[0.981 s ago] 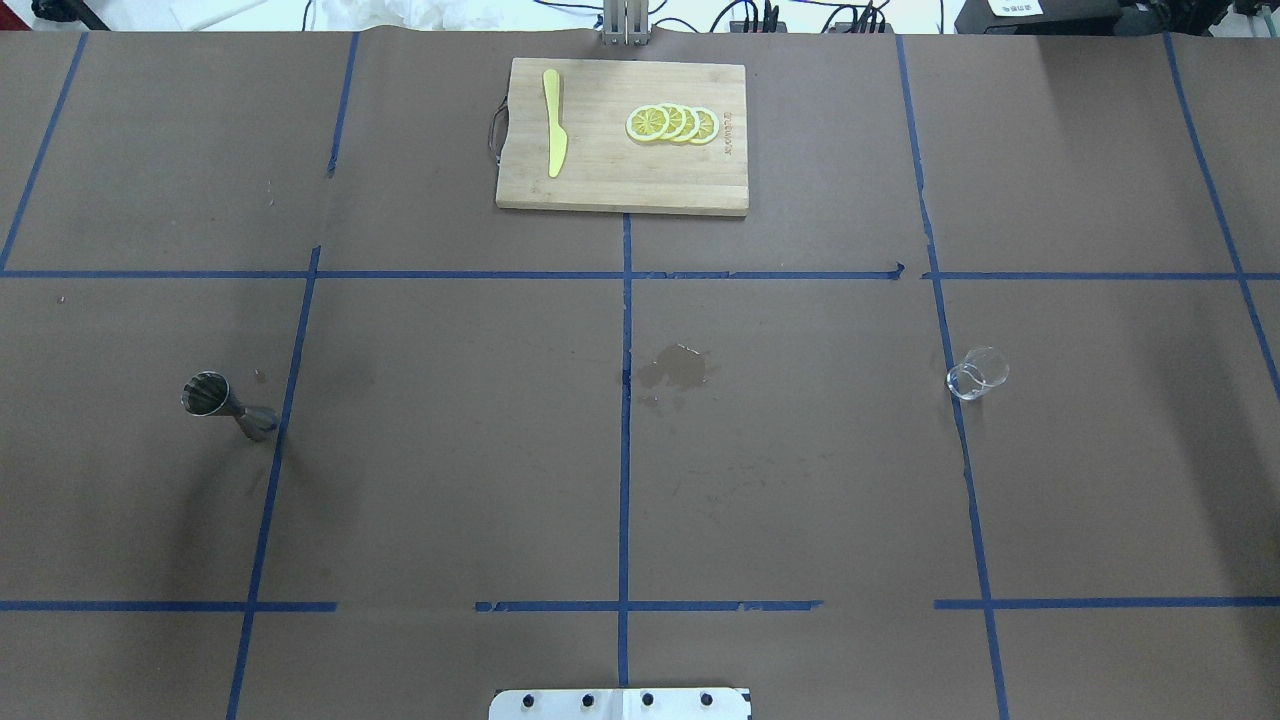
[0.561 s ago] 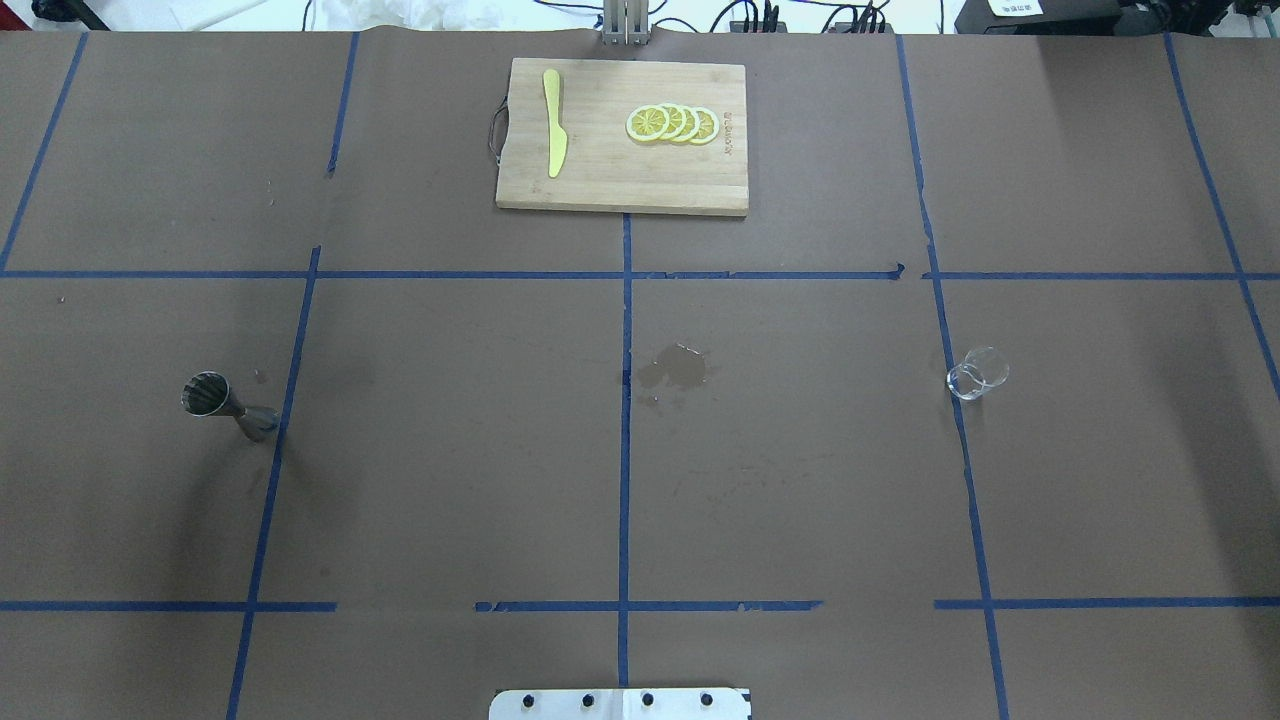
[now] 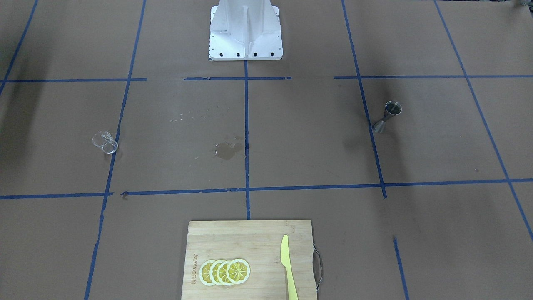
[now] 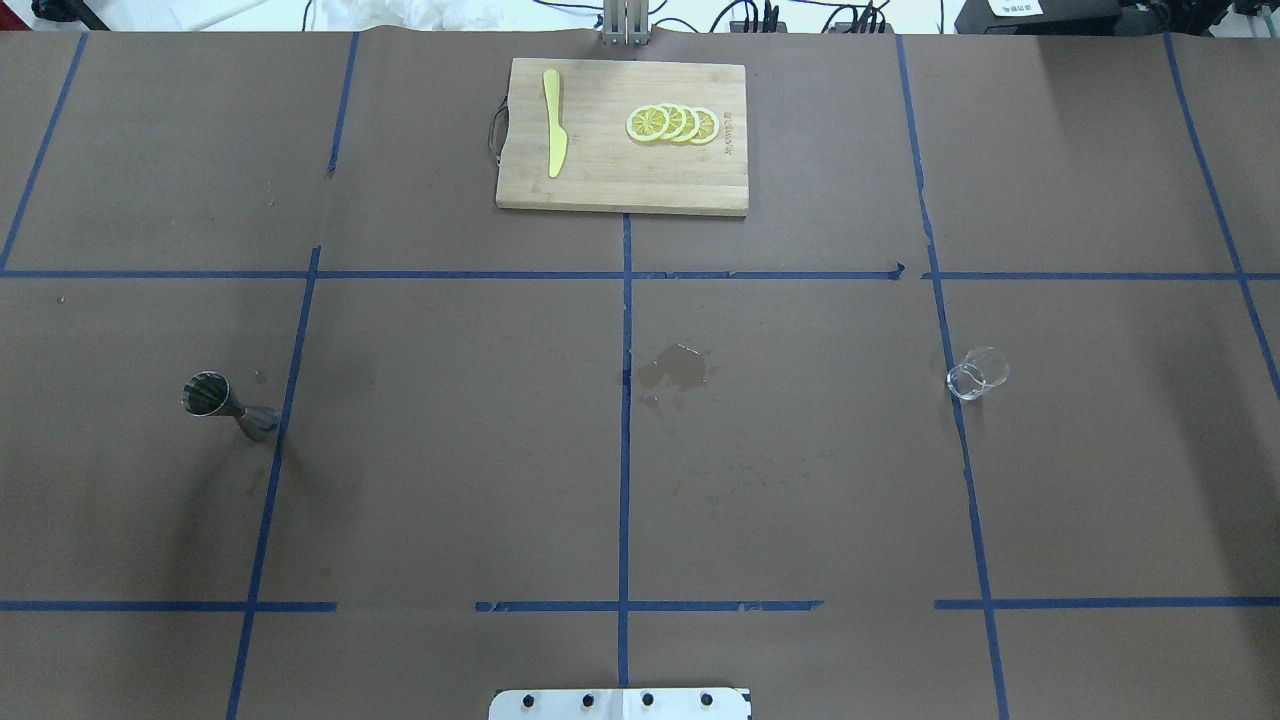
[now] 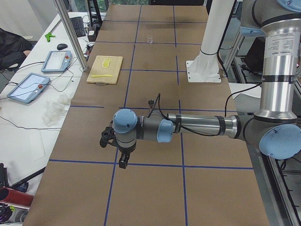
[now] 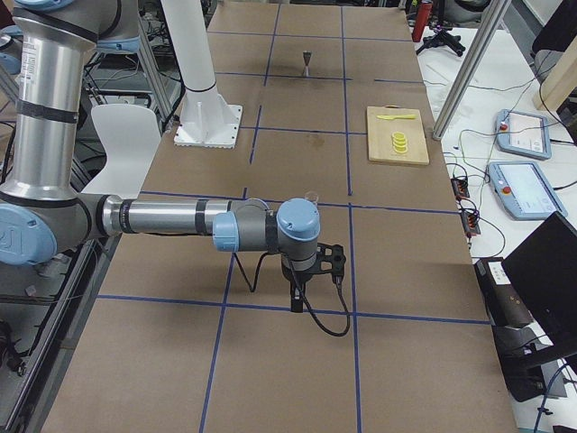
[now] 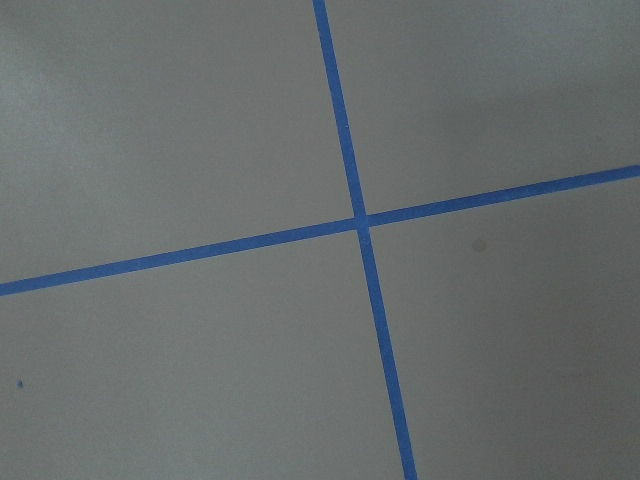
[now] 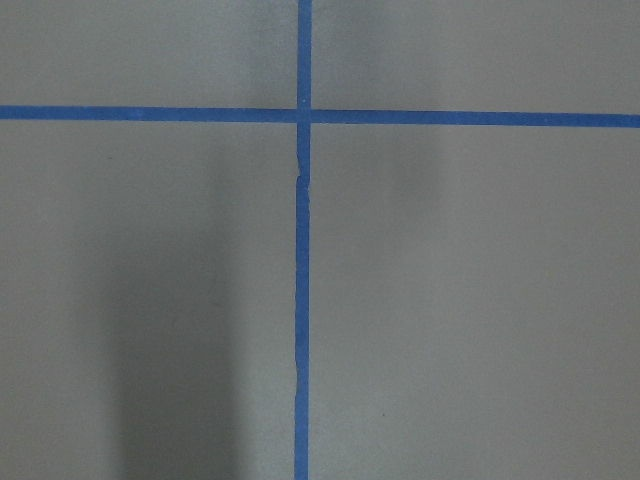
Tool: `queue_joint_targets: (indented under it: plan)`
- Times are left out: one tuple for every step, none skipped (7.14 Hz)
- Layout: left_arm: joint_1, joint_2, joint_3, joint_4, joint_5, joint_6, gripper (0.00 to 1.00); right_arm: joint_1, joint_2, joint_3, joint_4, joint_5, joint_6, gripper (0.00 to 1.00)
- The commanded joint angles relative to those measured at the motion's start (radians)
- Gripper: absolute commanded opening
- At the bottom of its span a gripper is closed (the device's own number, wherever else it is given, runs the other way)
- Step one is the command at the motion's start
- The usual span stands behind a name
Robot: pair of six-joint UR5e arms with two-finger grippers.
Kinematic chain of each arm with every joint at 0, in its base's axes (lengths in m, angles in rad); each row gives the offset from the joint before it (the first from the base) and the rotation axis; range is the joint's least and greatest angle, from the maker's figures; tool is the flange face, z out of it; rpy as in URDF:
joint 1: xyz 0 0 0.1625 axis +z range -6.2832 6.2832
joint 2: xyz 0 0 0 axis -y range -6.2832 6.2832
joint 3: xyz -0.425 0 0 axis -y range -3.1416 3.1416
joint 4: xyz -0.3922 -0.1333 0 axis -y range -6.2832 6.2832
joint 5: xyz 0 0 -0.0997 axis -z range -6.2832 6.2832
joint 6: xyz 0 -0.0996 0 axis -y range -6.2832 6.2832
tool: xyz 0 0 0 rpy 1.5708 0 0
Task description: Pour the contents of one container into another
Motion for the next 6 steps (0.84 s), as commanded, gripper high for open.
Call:
queue_joint_targets:
  plan:
    - [0.0, 0.002, 0.001, 0.0, -0.001, -0.003, 1.0, -0.001, 0.002, -0.001, 0.0, 0.0, -0.001, 1.0]
    - [0.0, 0.002, 0.001, 0.0, -0.001, -0.003, 1.0, -0.001, 0.002, -0.002, 0.0, 0.0, -0.001, 1.0]
    - [0.0, 0.0, 0.001, 0.0, -0.001, -0.003, 1.0, -0.001, 0.002, -0.001, 0.001, 0.0, -0.001, 1.0]
    - [0.0, 0.002, 0.001, 0.0, 0.001, -0.003, 1.0, -0.001, 0.002, -0.002, 0.001, 0.003, -0.003, 1.0]
    - [0.0, 0.002, 0.0, 0.0, 0.001, -0.003, 1.0, -0.001, 0.0, -0.004, 0.0, 0.003, -0.004, 1.0]
    - [0.0, 0.002, 0.003, 0.0, 0.001, -0.003, 1.0, -0.002, 0.002, -0.031, 0.001, 0.0, -0.007, 1.0]
